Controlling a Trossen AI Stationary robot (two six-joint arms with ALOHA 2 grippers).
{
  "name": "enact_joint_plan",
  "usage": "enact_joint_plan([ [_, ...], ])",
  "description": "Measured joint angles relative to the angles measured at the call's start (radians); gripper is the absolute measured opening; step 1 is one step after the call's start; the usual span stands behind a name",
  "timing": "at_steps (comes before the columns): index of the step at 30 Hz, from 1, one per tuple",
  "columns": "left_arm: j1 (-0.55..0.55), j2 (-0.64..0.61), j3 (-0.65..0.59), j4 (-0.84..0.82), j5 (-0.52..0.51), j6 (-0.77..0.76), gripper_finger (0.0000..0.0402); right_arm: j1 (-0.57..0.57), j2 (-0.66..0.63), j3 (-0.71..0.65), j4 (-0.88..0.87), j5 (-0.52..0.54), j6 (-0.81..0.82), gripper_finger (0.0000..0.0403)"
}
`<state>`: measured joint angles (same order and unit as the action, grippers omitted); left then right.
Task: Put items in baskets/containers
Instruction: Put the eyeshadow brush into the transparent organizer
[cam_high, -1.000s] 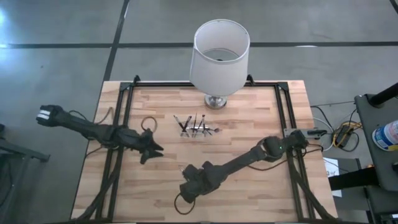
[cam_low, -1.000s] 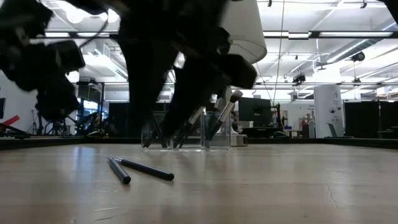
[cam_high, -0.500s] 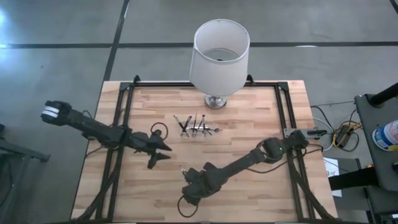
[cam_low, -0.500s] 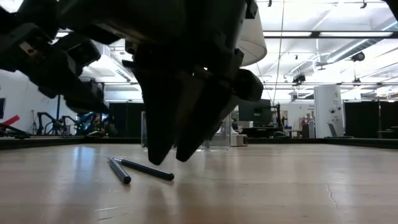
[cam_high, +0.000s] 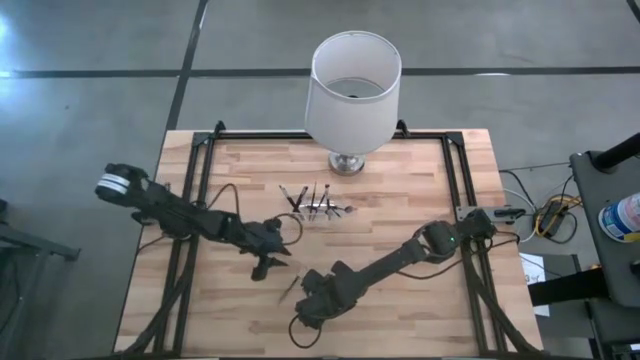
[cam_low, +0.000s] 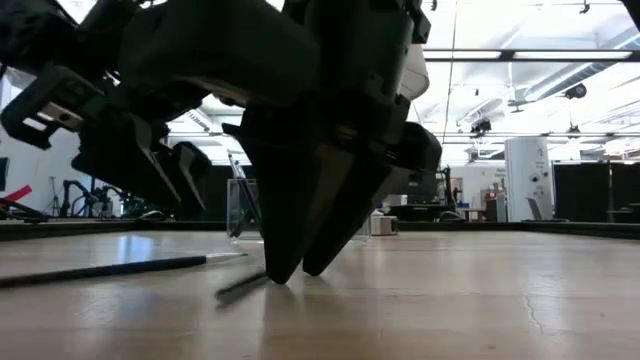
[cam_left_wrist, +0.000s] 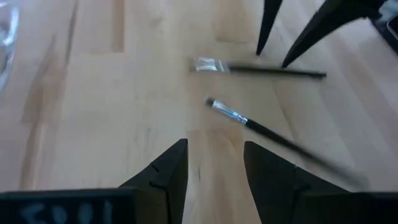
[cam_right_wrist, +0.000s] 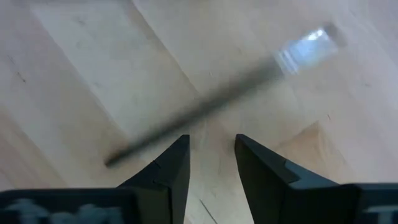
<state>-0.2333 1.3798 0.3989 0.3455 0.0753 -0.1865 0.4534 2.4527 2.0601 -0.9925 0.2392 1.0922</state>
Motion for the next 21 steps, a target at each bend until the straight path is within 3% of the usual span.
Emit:
enact_joint_plan([
  [5, -0.006, 0.08, 0.055, -0.004, -0.006, 0.085, 0.0144, 0.001, 0.0, 0.001, -0.007, 0.006, -0.012, 0.012],
  [15, -0.021, 0.185, 0.067, 0.007, 0.021, 0.032, 0.0144, -0.004, 0.002, 0.008, -0.016, 0.077, -0.012, 0.0118],
  [21, -0.038, 0.185, 0.067, 0.004, 0.012, 0.0, 0.0144, -0.004, -0.004, 0.013, -0.023, 0.1, -0.024, 0.0118],
])
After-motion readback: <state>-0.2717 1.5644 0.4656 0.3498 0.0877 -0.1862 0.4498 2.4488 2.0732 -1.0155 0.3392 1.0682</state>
